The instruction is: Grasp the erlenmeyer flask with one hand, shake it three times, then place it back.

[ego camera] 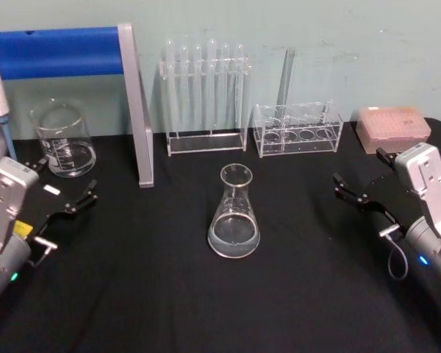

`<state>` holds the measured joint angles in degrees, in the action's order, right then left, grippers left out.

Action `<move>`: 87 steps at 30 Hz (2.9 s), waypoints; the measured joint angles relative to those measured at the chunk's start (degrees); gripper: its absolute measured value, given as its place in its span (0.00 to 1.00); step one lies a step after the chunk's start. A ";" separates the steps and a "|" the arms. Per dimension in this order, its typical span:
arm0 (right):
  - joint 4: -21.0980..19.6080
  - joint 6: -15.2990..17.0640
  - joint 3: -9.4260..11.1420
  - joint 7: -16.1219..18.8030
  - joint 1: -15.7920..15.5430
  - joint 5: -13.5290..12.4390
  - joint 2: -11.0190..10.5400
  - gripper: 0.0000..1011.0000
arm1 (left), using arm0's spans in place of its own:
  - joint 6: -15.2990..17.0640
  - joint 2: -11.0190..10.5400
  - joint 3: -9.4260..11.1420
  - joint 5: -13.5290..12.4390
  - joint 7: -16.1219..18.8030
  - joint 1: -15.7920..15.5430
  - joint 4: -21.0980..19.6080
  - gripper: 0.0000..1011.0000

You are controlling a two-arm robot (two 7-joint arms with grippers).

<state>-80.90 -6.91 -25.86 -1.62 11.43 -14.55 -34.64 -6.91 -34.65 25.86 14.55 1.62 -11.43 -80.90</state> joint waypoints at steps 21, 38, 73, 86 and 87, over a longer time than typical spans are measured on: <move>0.00 0.00 0.00 0.00 0.00 0.00 0.00 0.99 | 0.00 0.00 0.00 0.00 0.00 0.00 0.00 0.99; -0.41 -0.27 0.73 1.47 -0.54 -0.21 0.06 0.99 | 0.00 0.00 0.00 0.00 0.00 0.00 0.00 0.99; -10.65 4.22 2.01 21.79 -7.72 -12.75 2.60 0.99 | 0.00 0.00 0.00 0.00 0.00 0.00 0.00 0.99; -6.45 4.51 0.24 24.48 -3.15 -10.44 8.03 0.99 | 0.00 0.00 0.00 0.00 0.00 0.00 0.00 0.99; -6.15 4.46 0.17 24.49 -2.89 -10.24 8.34 0.99 | 0.00 0.00 0.00 0.00 0.00 0.00 0.00 0.99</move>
<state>-87.06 -2.44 -25.69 22.87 8.54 -24.79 -26.30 -6.91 -34.64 25.86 14.55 1.62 -11.43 -80.90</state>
